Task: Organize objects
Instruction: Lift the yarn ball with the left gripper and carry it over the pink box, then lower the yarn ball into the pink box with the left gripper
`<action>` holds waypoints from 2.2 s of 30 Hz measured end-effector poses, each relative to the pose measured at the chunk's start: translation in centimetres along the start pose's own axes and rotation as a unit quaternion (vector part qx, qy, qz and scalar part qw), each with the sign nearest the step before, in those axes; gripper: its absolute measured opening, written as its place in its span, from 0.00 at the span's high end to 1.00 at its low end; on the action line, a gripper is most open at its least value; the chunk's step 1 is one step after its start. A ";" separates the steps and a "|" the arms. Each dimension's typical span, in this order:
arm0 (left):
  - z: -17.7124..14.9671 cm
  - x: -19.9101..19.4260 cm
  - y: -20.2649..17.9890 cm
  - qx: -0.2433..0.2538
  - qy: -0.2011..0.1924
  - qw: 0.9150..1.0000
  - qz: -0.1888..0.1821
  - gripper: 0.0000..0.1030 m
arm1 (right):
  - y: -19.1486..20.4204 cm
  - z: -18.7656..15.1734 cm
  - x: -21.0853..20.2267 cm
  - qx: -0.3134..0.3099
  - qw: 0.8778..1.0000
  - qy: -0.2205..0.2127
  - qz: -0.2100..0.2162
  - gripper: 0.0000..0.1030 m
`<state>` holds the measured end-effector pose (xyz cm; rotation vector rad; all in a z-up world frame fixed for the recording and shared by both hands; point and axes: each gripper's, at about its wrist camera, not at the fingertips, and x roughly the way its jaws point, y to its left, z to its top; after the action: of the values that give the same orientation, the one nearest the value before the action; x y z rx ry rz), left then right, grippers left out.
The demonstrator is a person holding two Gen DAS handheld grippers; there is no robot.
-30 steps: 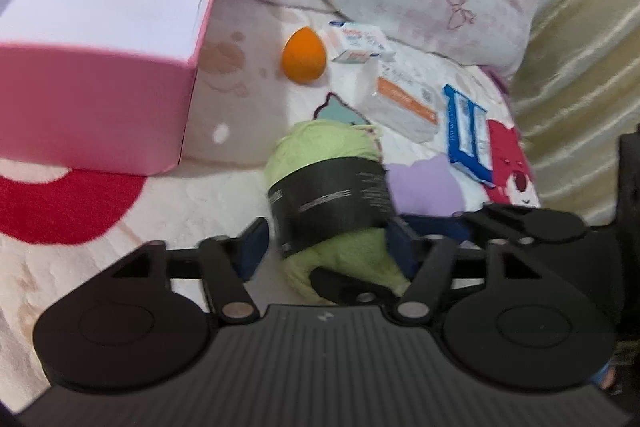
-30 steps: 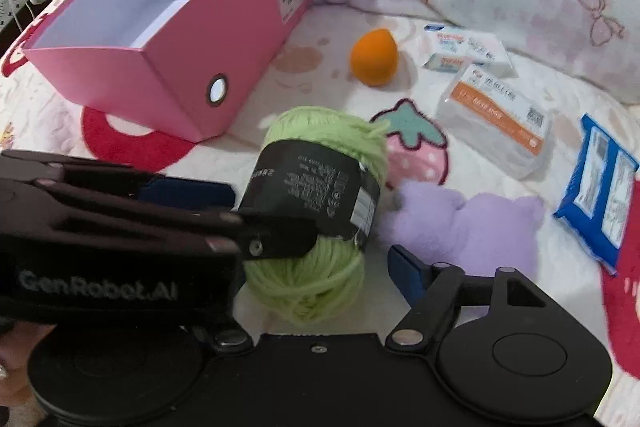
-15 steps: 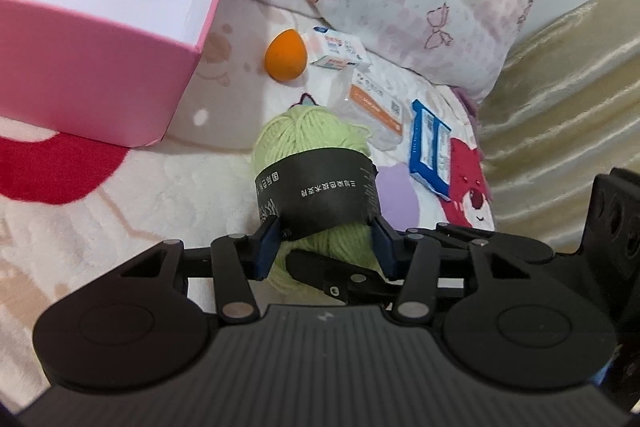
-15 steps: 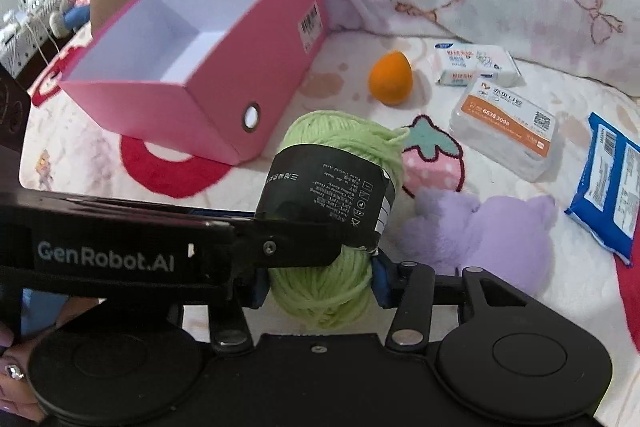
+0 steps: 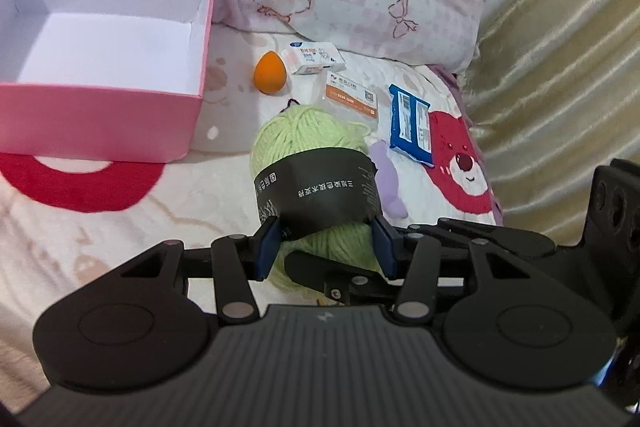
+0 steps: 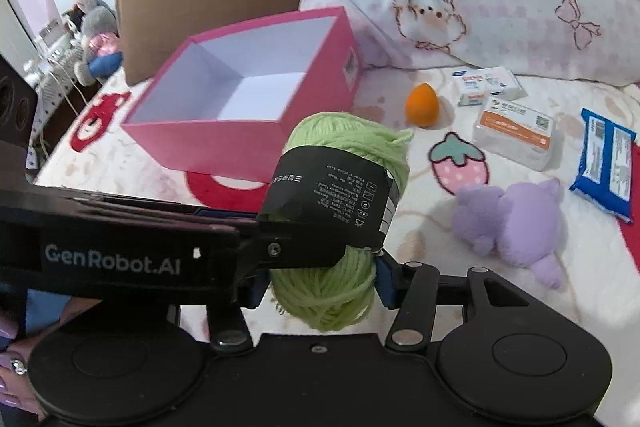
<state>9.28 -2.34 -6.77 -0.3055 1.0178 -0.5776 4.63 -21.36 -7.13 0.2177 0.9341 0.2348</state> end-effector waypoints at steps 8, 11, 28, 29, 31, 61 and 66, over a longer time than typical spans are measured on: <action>-0.4 -5.2 -1.0 0.026 -0.006 0.999 0.026 0.54 | 3.6 0.0 -2.4 0.013 1.000 -0.006 0.019 0.43; -0.5 -8.0 -1.3 0.029 -0.025 0.999 0.023 0.54 | 4.8 0.2 -4.2 0.024 0.999 -0.018 0.037 0.43; 3.0 -15.5 -0.9 0.043 -0.095 0.993 0.057 0.53 | 10.7 4.9 -6.2 -0.032 0.994 -0.083 0.059 0.43; 3.4 -15.6 -0.6 0.039 -0.097 0.993 0.058 0.53 | 11.0 5.5 -5.8 -0.036 0.994 -0.082 0.059 0.43; 4.1 -15.5 0.2 0.030 -0.101 0.993 0.059 0.53 | 11.4 6.3 -5.4 -0.045 0.994 -0.080 0.058 0.43; 14.9 -7.1 14.7 -0.088 -0.106 0.987 0.085 0.52 | 10.6 17.0 10.9 0.013 0.995 -0.045 0.091 0.45; 14.0 -5.5 17.1 -0.088 -0.096 0.988 0.083 0.52 | 11.1 15.9 13.5 -0.006 0.996 -0.036 0.082 0.45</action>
<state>24.47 14.39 -4.29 -0.4204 0.8990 -0.3022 24.14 -8.18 -5.09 0.2905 0.8432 0.3820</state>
